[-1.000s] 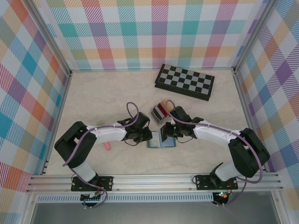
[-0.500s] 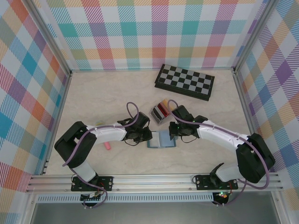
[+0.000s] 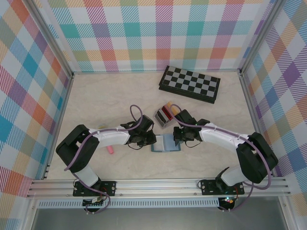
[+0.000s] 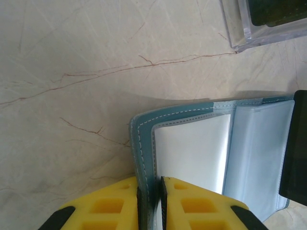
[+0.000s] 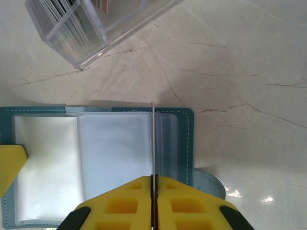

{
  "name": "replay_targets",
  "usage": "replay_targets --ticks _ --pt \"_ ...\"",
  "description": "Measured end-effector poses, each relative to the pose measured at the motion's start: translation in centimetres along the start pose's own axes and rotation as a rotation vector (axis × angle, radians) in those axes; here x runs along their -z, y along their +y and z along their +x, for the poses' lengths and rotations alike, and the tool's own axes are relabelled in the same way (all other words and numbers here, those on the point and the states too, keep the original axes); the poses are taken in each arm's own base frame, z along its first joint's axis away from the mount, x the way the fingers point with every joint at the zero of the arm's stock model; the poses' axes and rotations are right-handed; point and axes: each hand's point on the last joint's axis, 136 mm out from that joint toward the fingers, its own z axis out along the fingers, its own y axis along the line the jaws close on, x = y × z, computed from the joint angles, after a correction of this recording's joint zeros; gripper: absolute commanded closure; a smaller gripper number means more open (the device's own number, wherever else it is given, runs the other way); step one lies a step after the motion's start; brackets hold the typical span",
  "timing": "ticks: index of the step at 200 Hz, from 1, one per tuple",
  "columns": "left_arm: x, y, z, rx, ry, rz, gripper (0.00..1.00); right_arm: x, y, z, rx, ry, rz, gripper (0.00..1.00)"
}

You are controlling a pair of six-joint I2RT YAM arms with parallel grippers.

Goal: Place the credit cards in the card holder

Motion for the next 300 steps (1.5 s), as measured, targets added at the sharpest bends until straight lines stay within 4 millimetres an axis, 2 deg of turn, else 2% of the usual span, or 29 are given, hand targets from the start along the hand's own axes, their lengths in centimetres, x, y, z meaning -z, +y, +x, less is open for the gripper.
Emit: replay_targets --ticks 86,114,157,216,264,300 --pt "-0.1 0.0 0.0 -0.002 0.003 -0.004 0.83 -0.8 2.3 0.0 -0.056 0.007 -0.13 0.9" --pt "-0.1 0.0 0.0 -0.002 0.003 -0.004 0.83 -0.8 2.4 0.1 -0.069 0.015 -0.138 0.89" --pt "-0.1 0.0 0.0 -0.002 0.002 -0.003 0.83 0.1 2.4 0.3 -0.066 0.023 -0.13 0.89" --pt "-0.1 -0.1 -0.1 -0.002 0.001 -0.001 0.83 1.4 5.0 -0.1 -0.01 0.014 -0.145 0.89" --pt "-0.1 -0.1 -0.1 -0.002 0.001 -0.001 0.82 0.5 6.2 0.5 -0.001 0.048 -0.17 0.89" --pt "0.0 0.0 -0.2 0.002 -0.008 -0.007 0.73 -0.7 6.7 0.7 -0.026 0.059 -0.202 0.9"
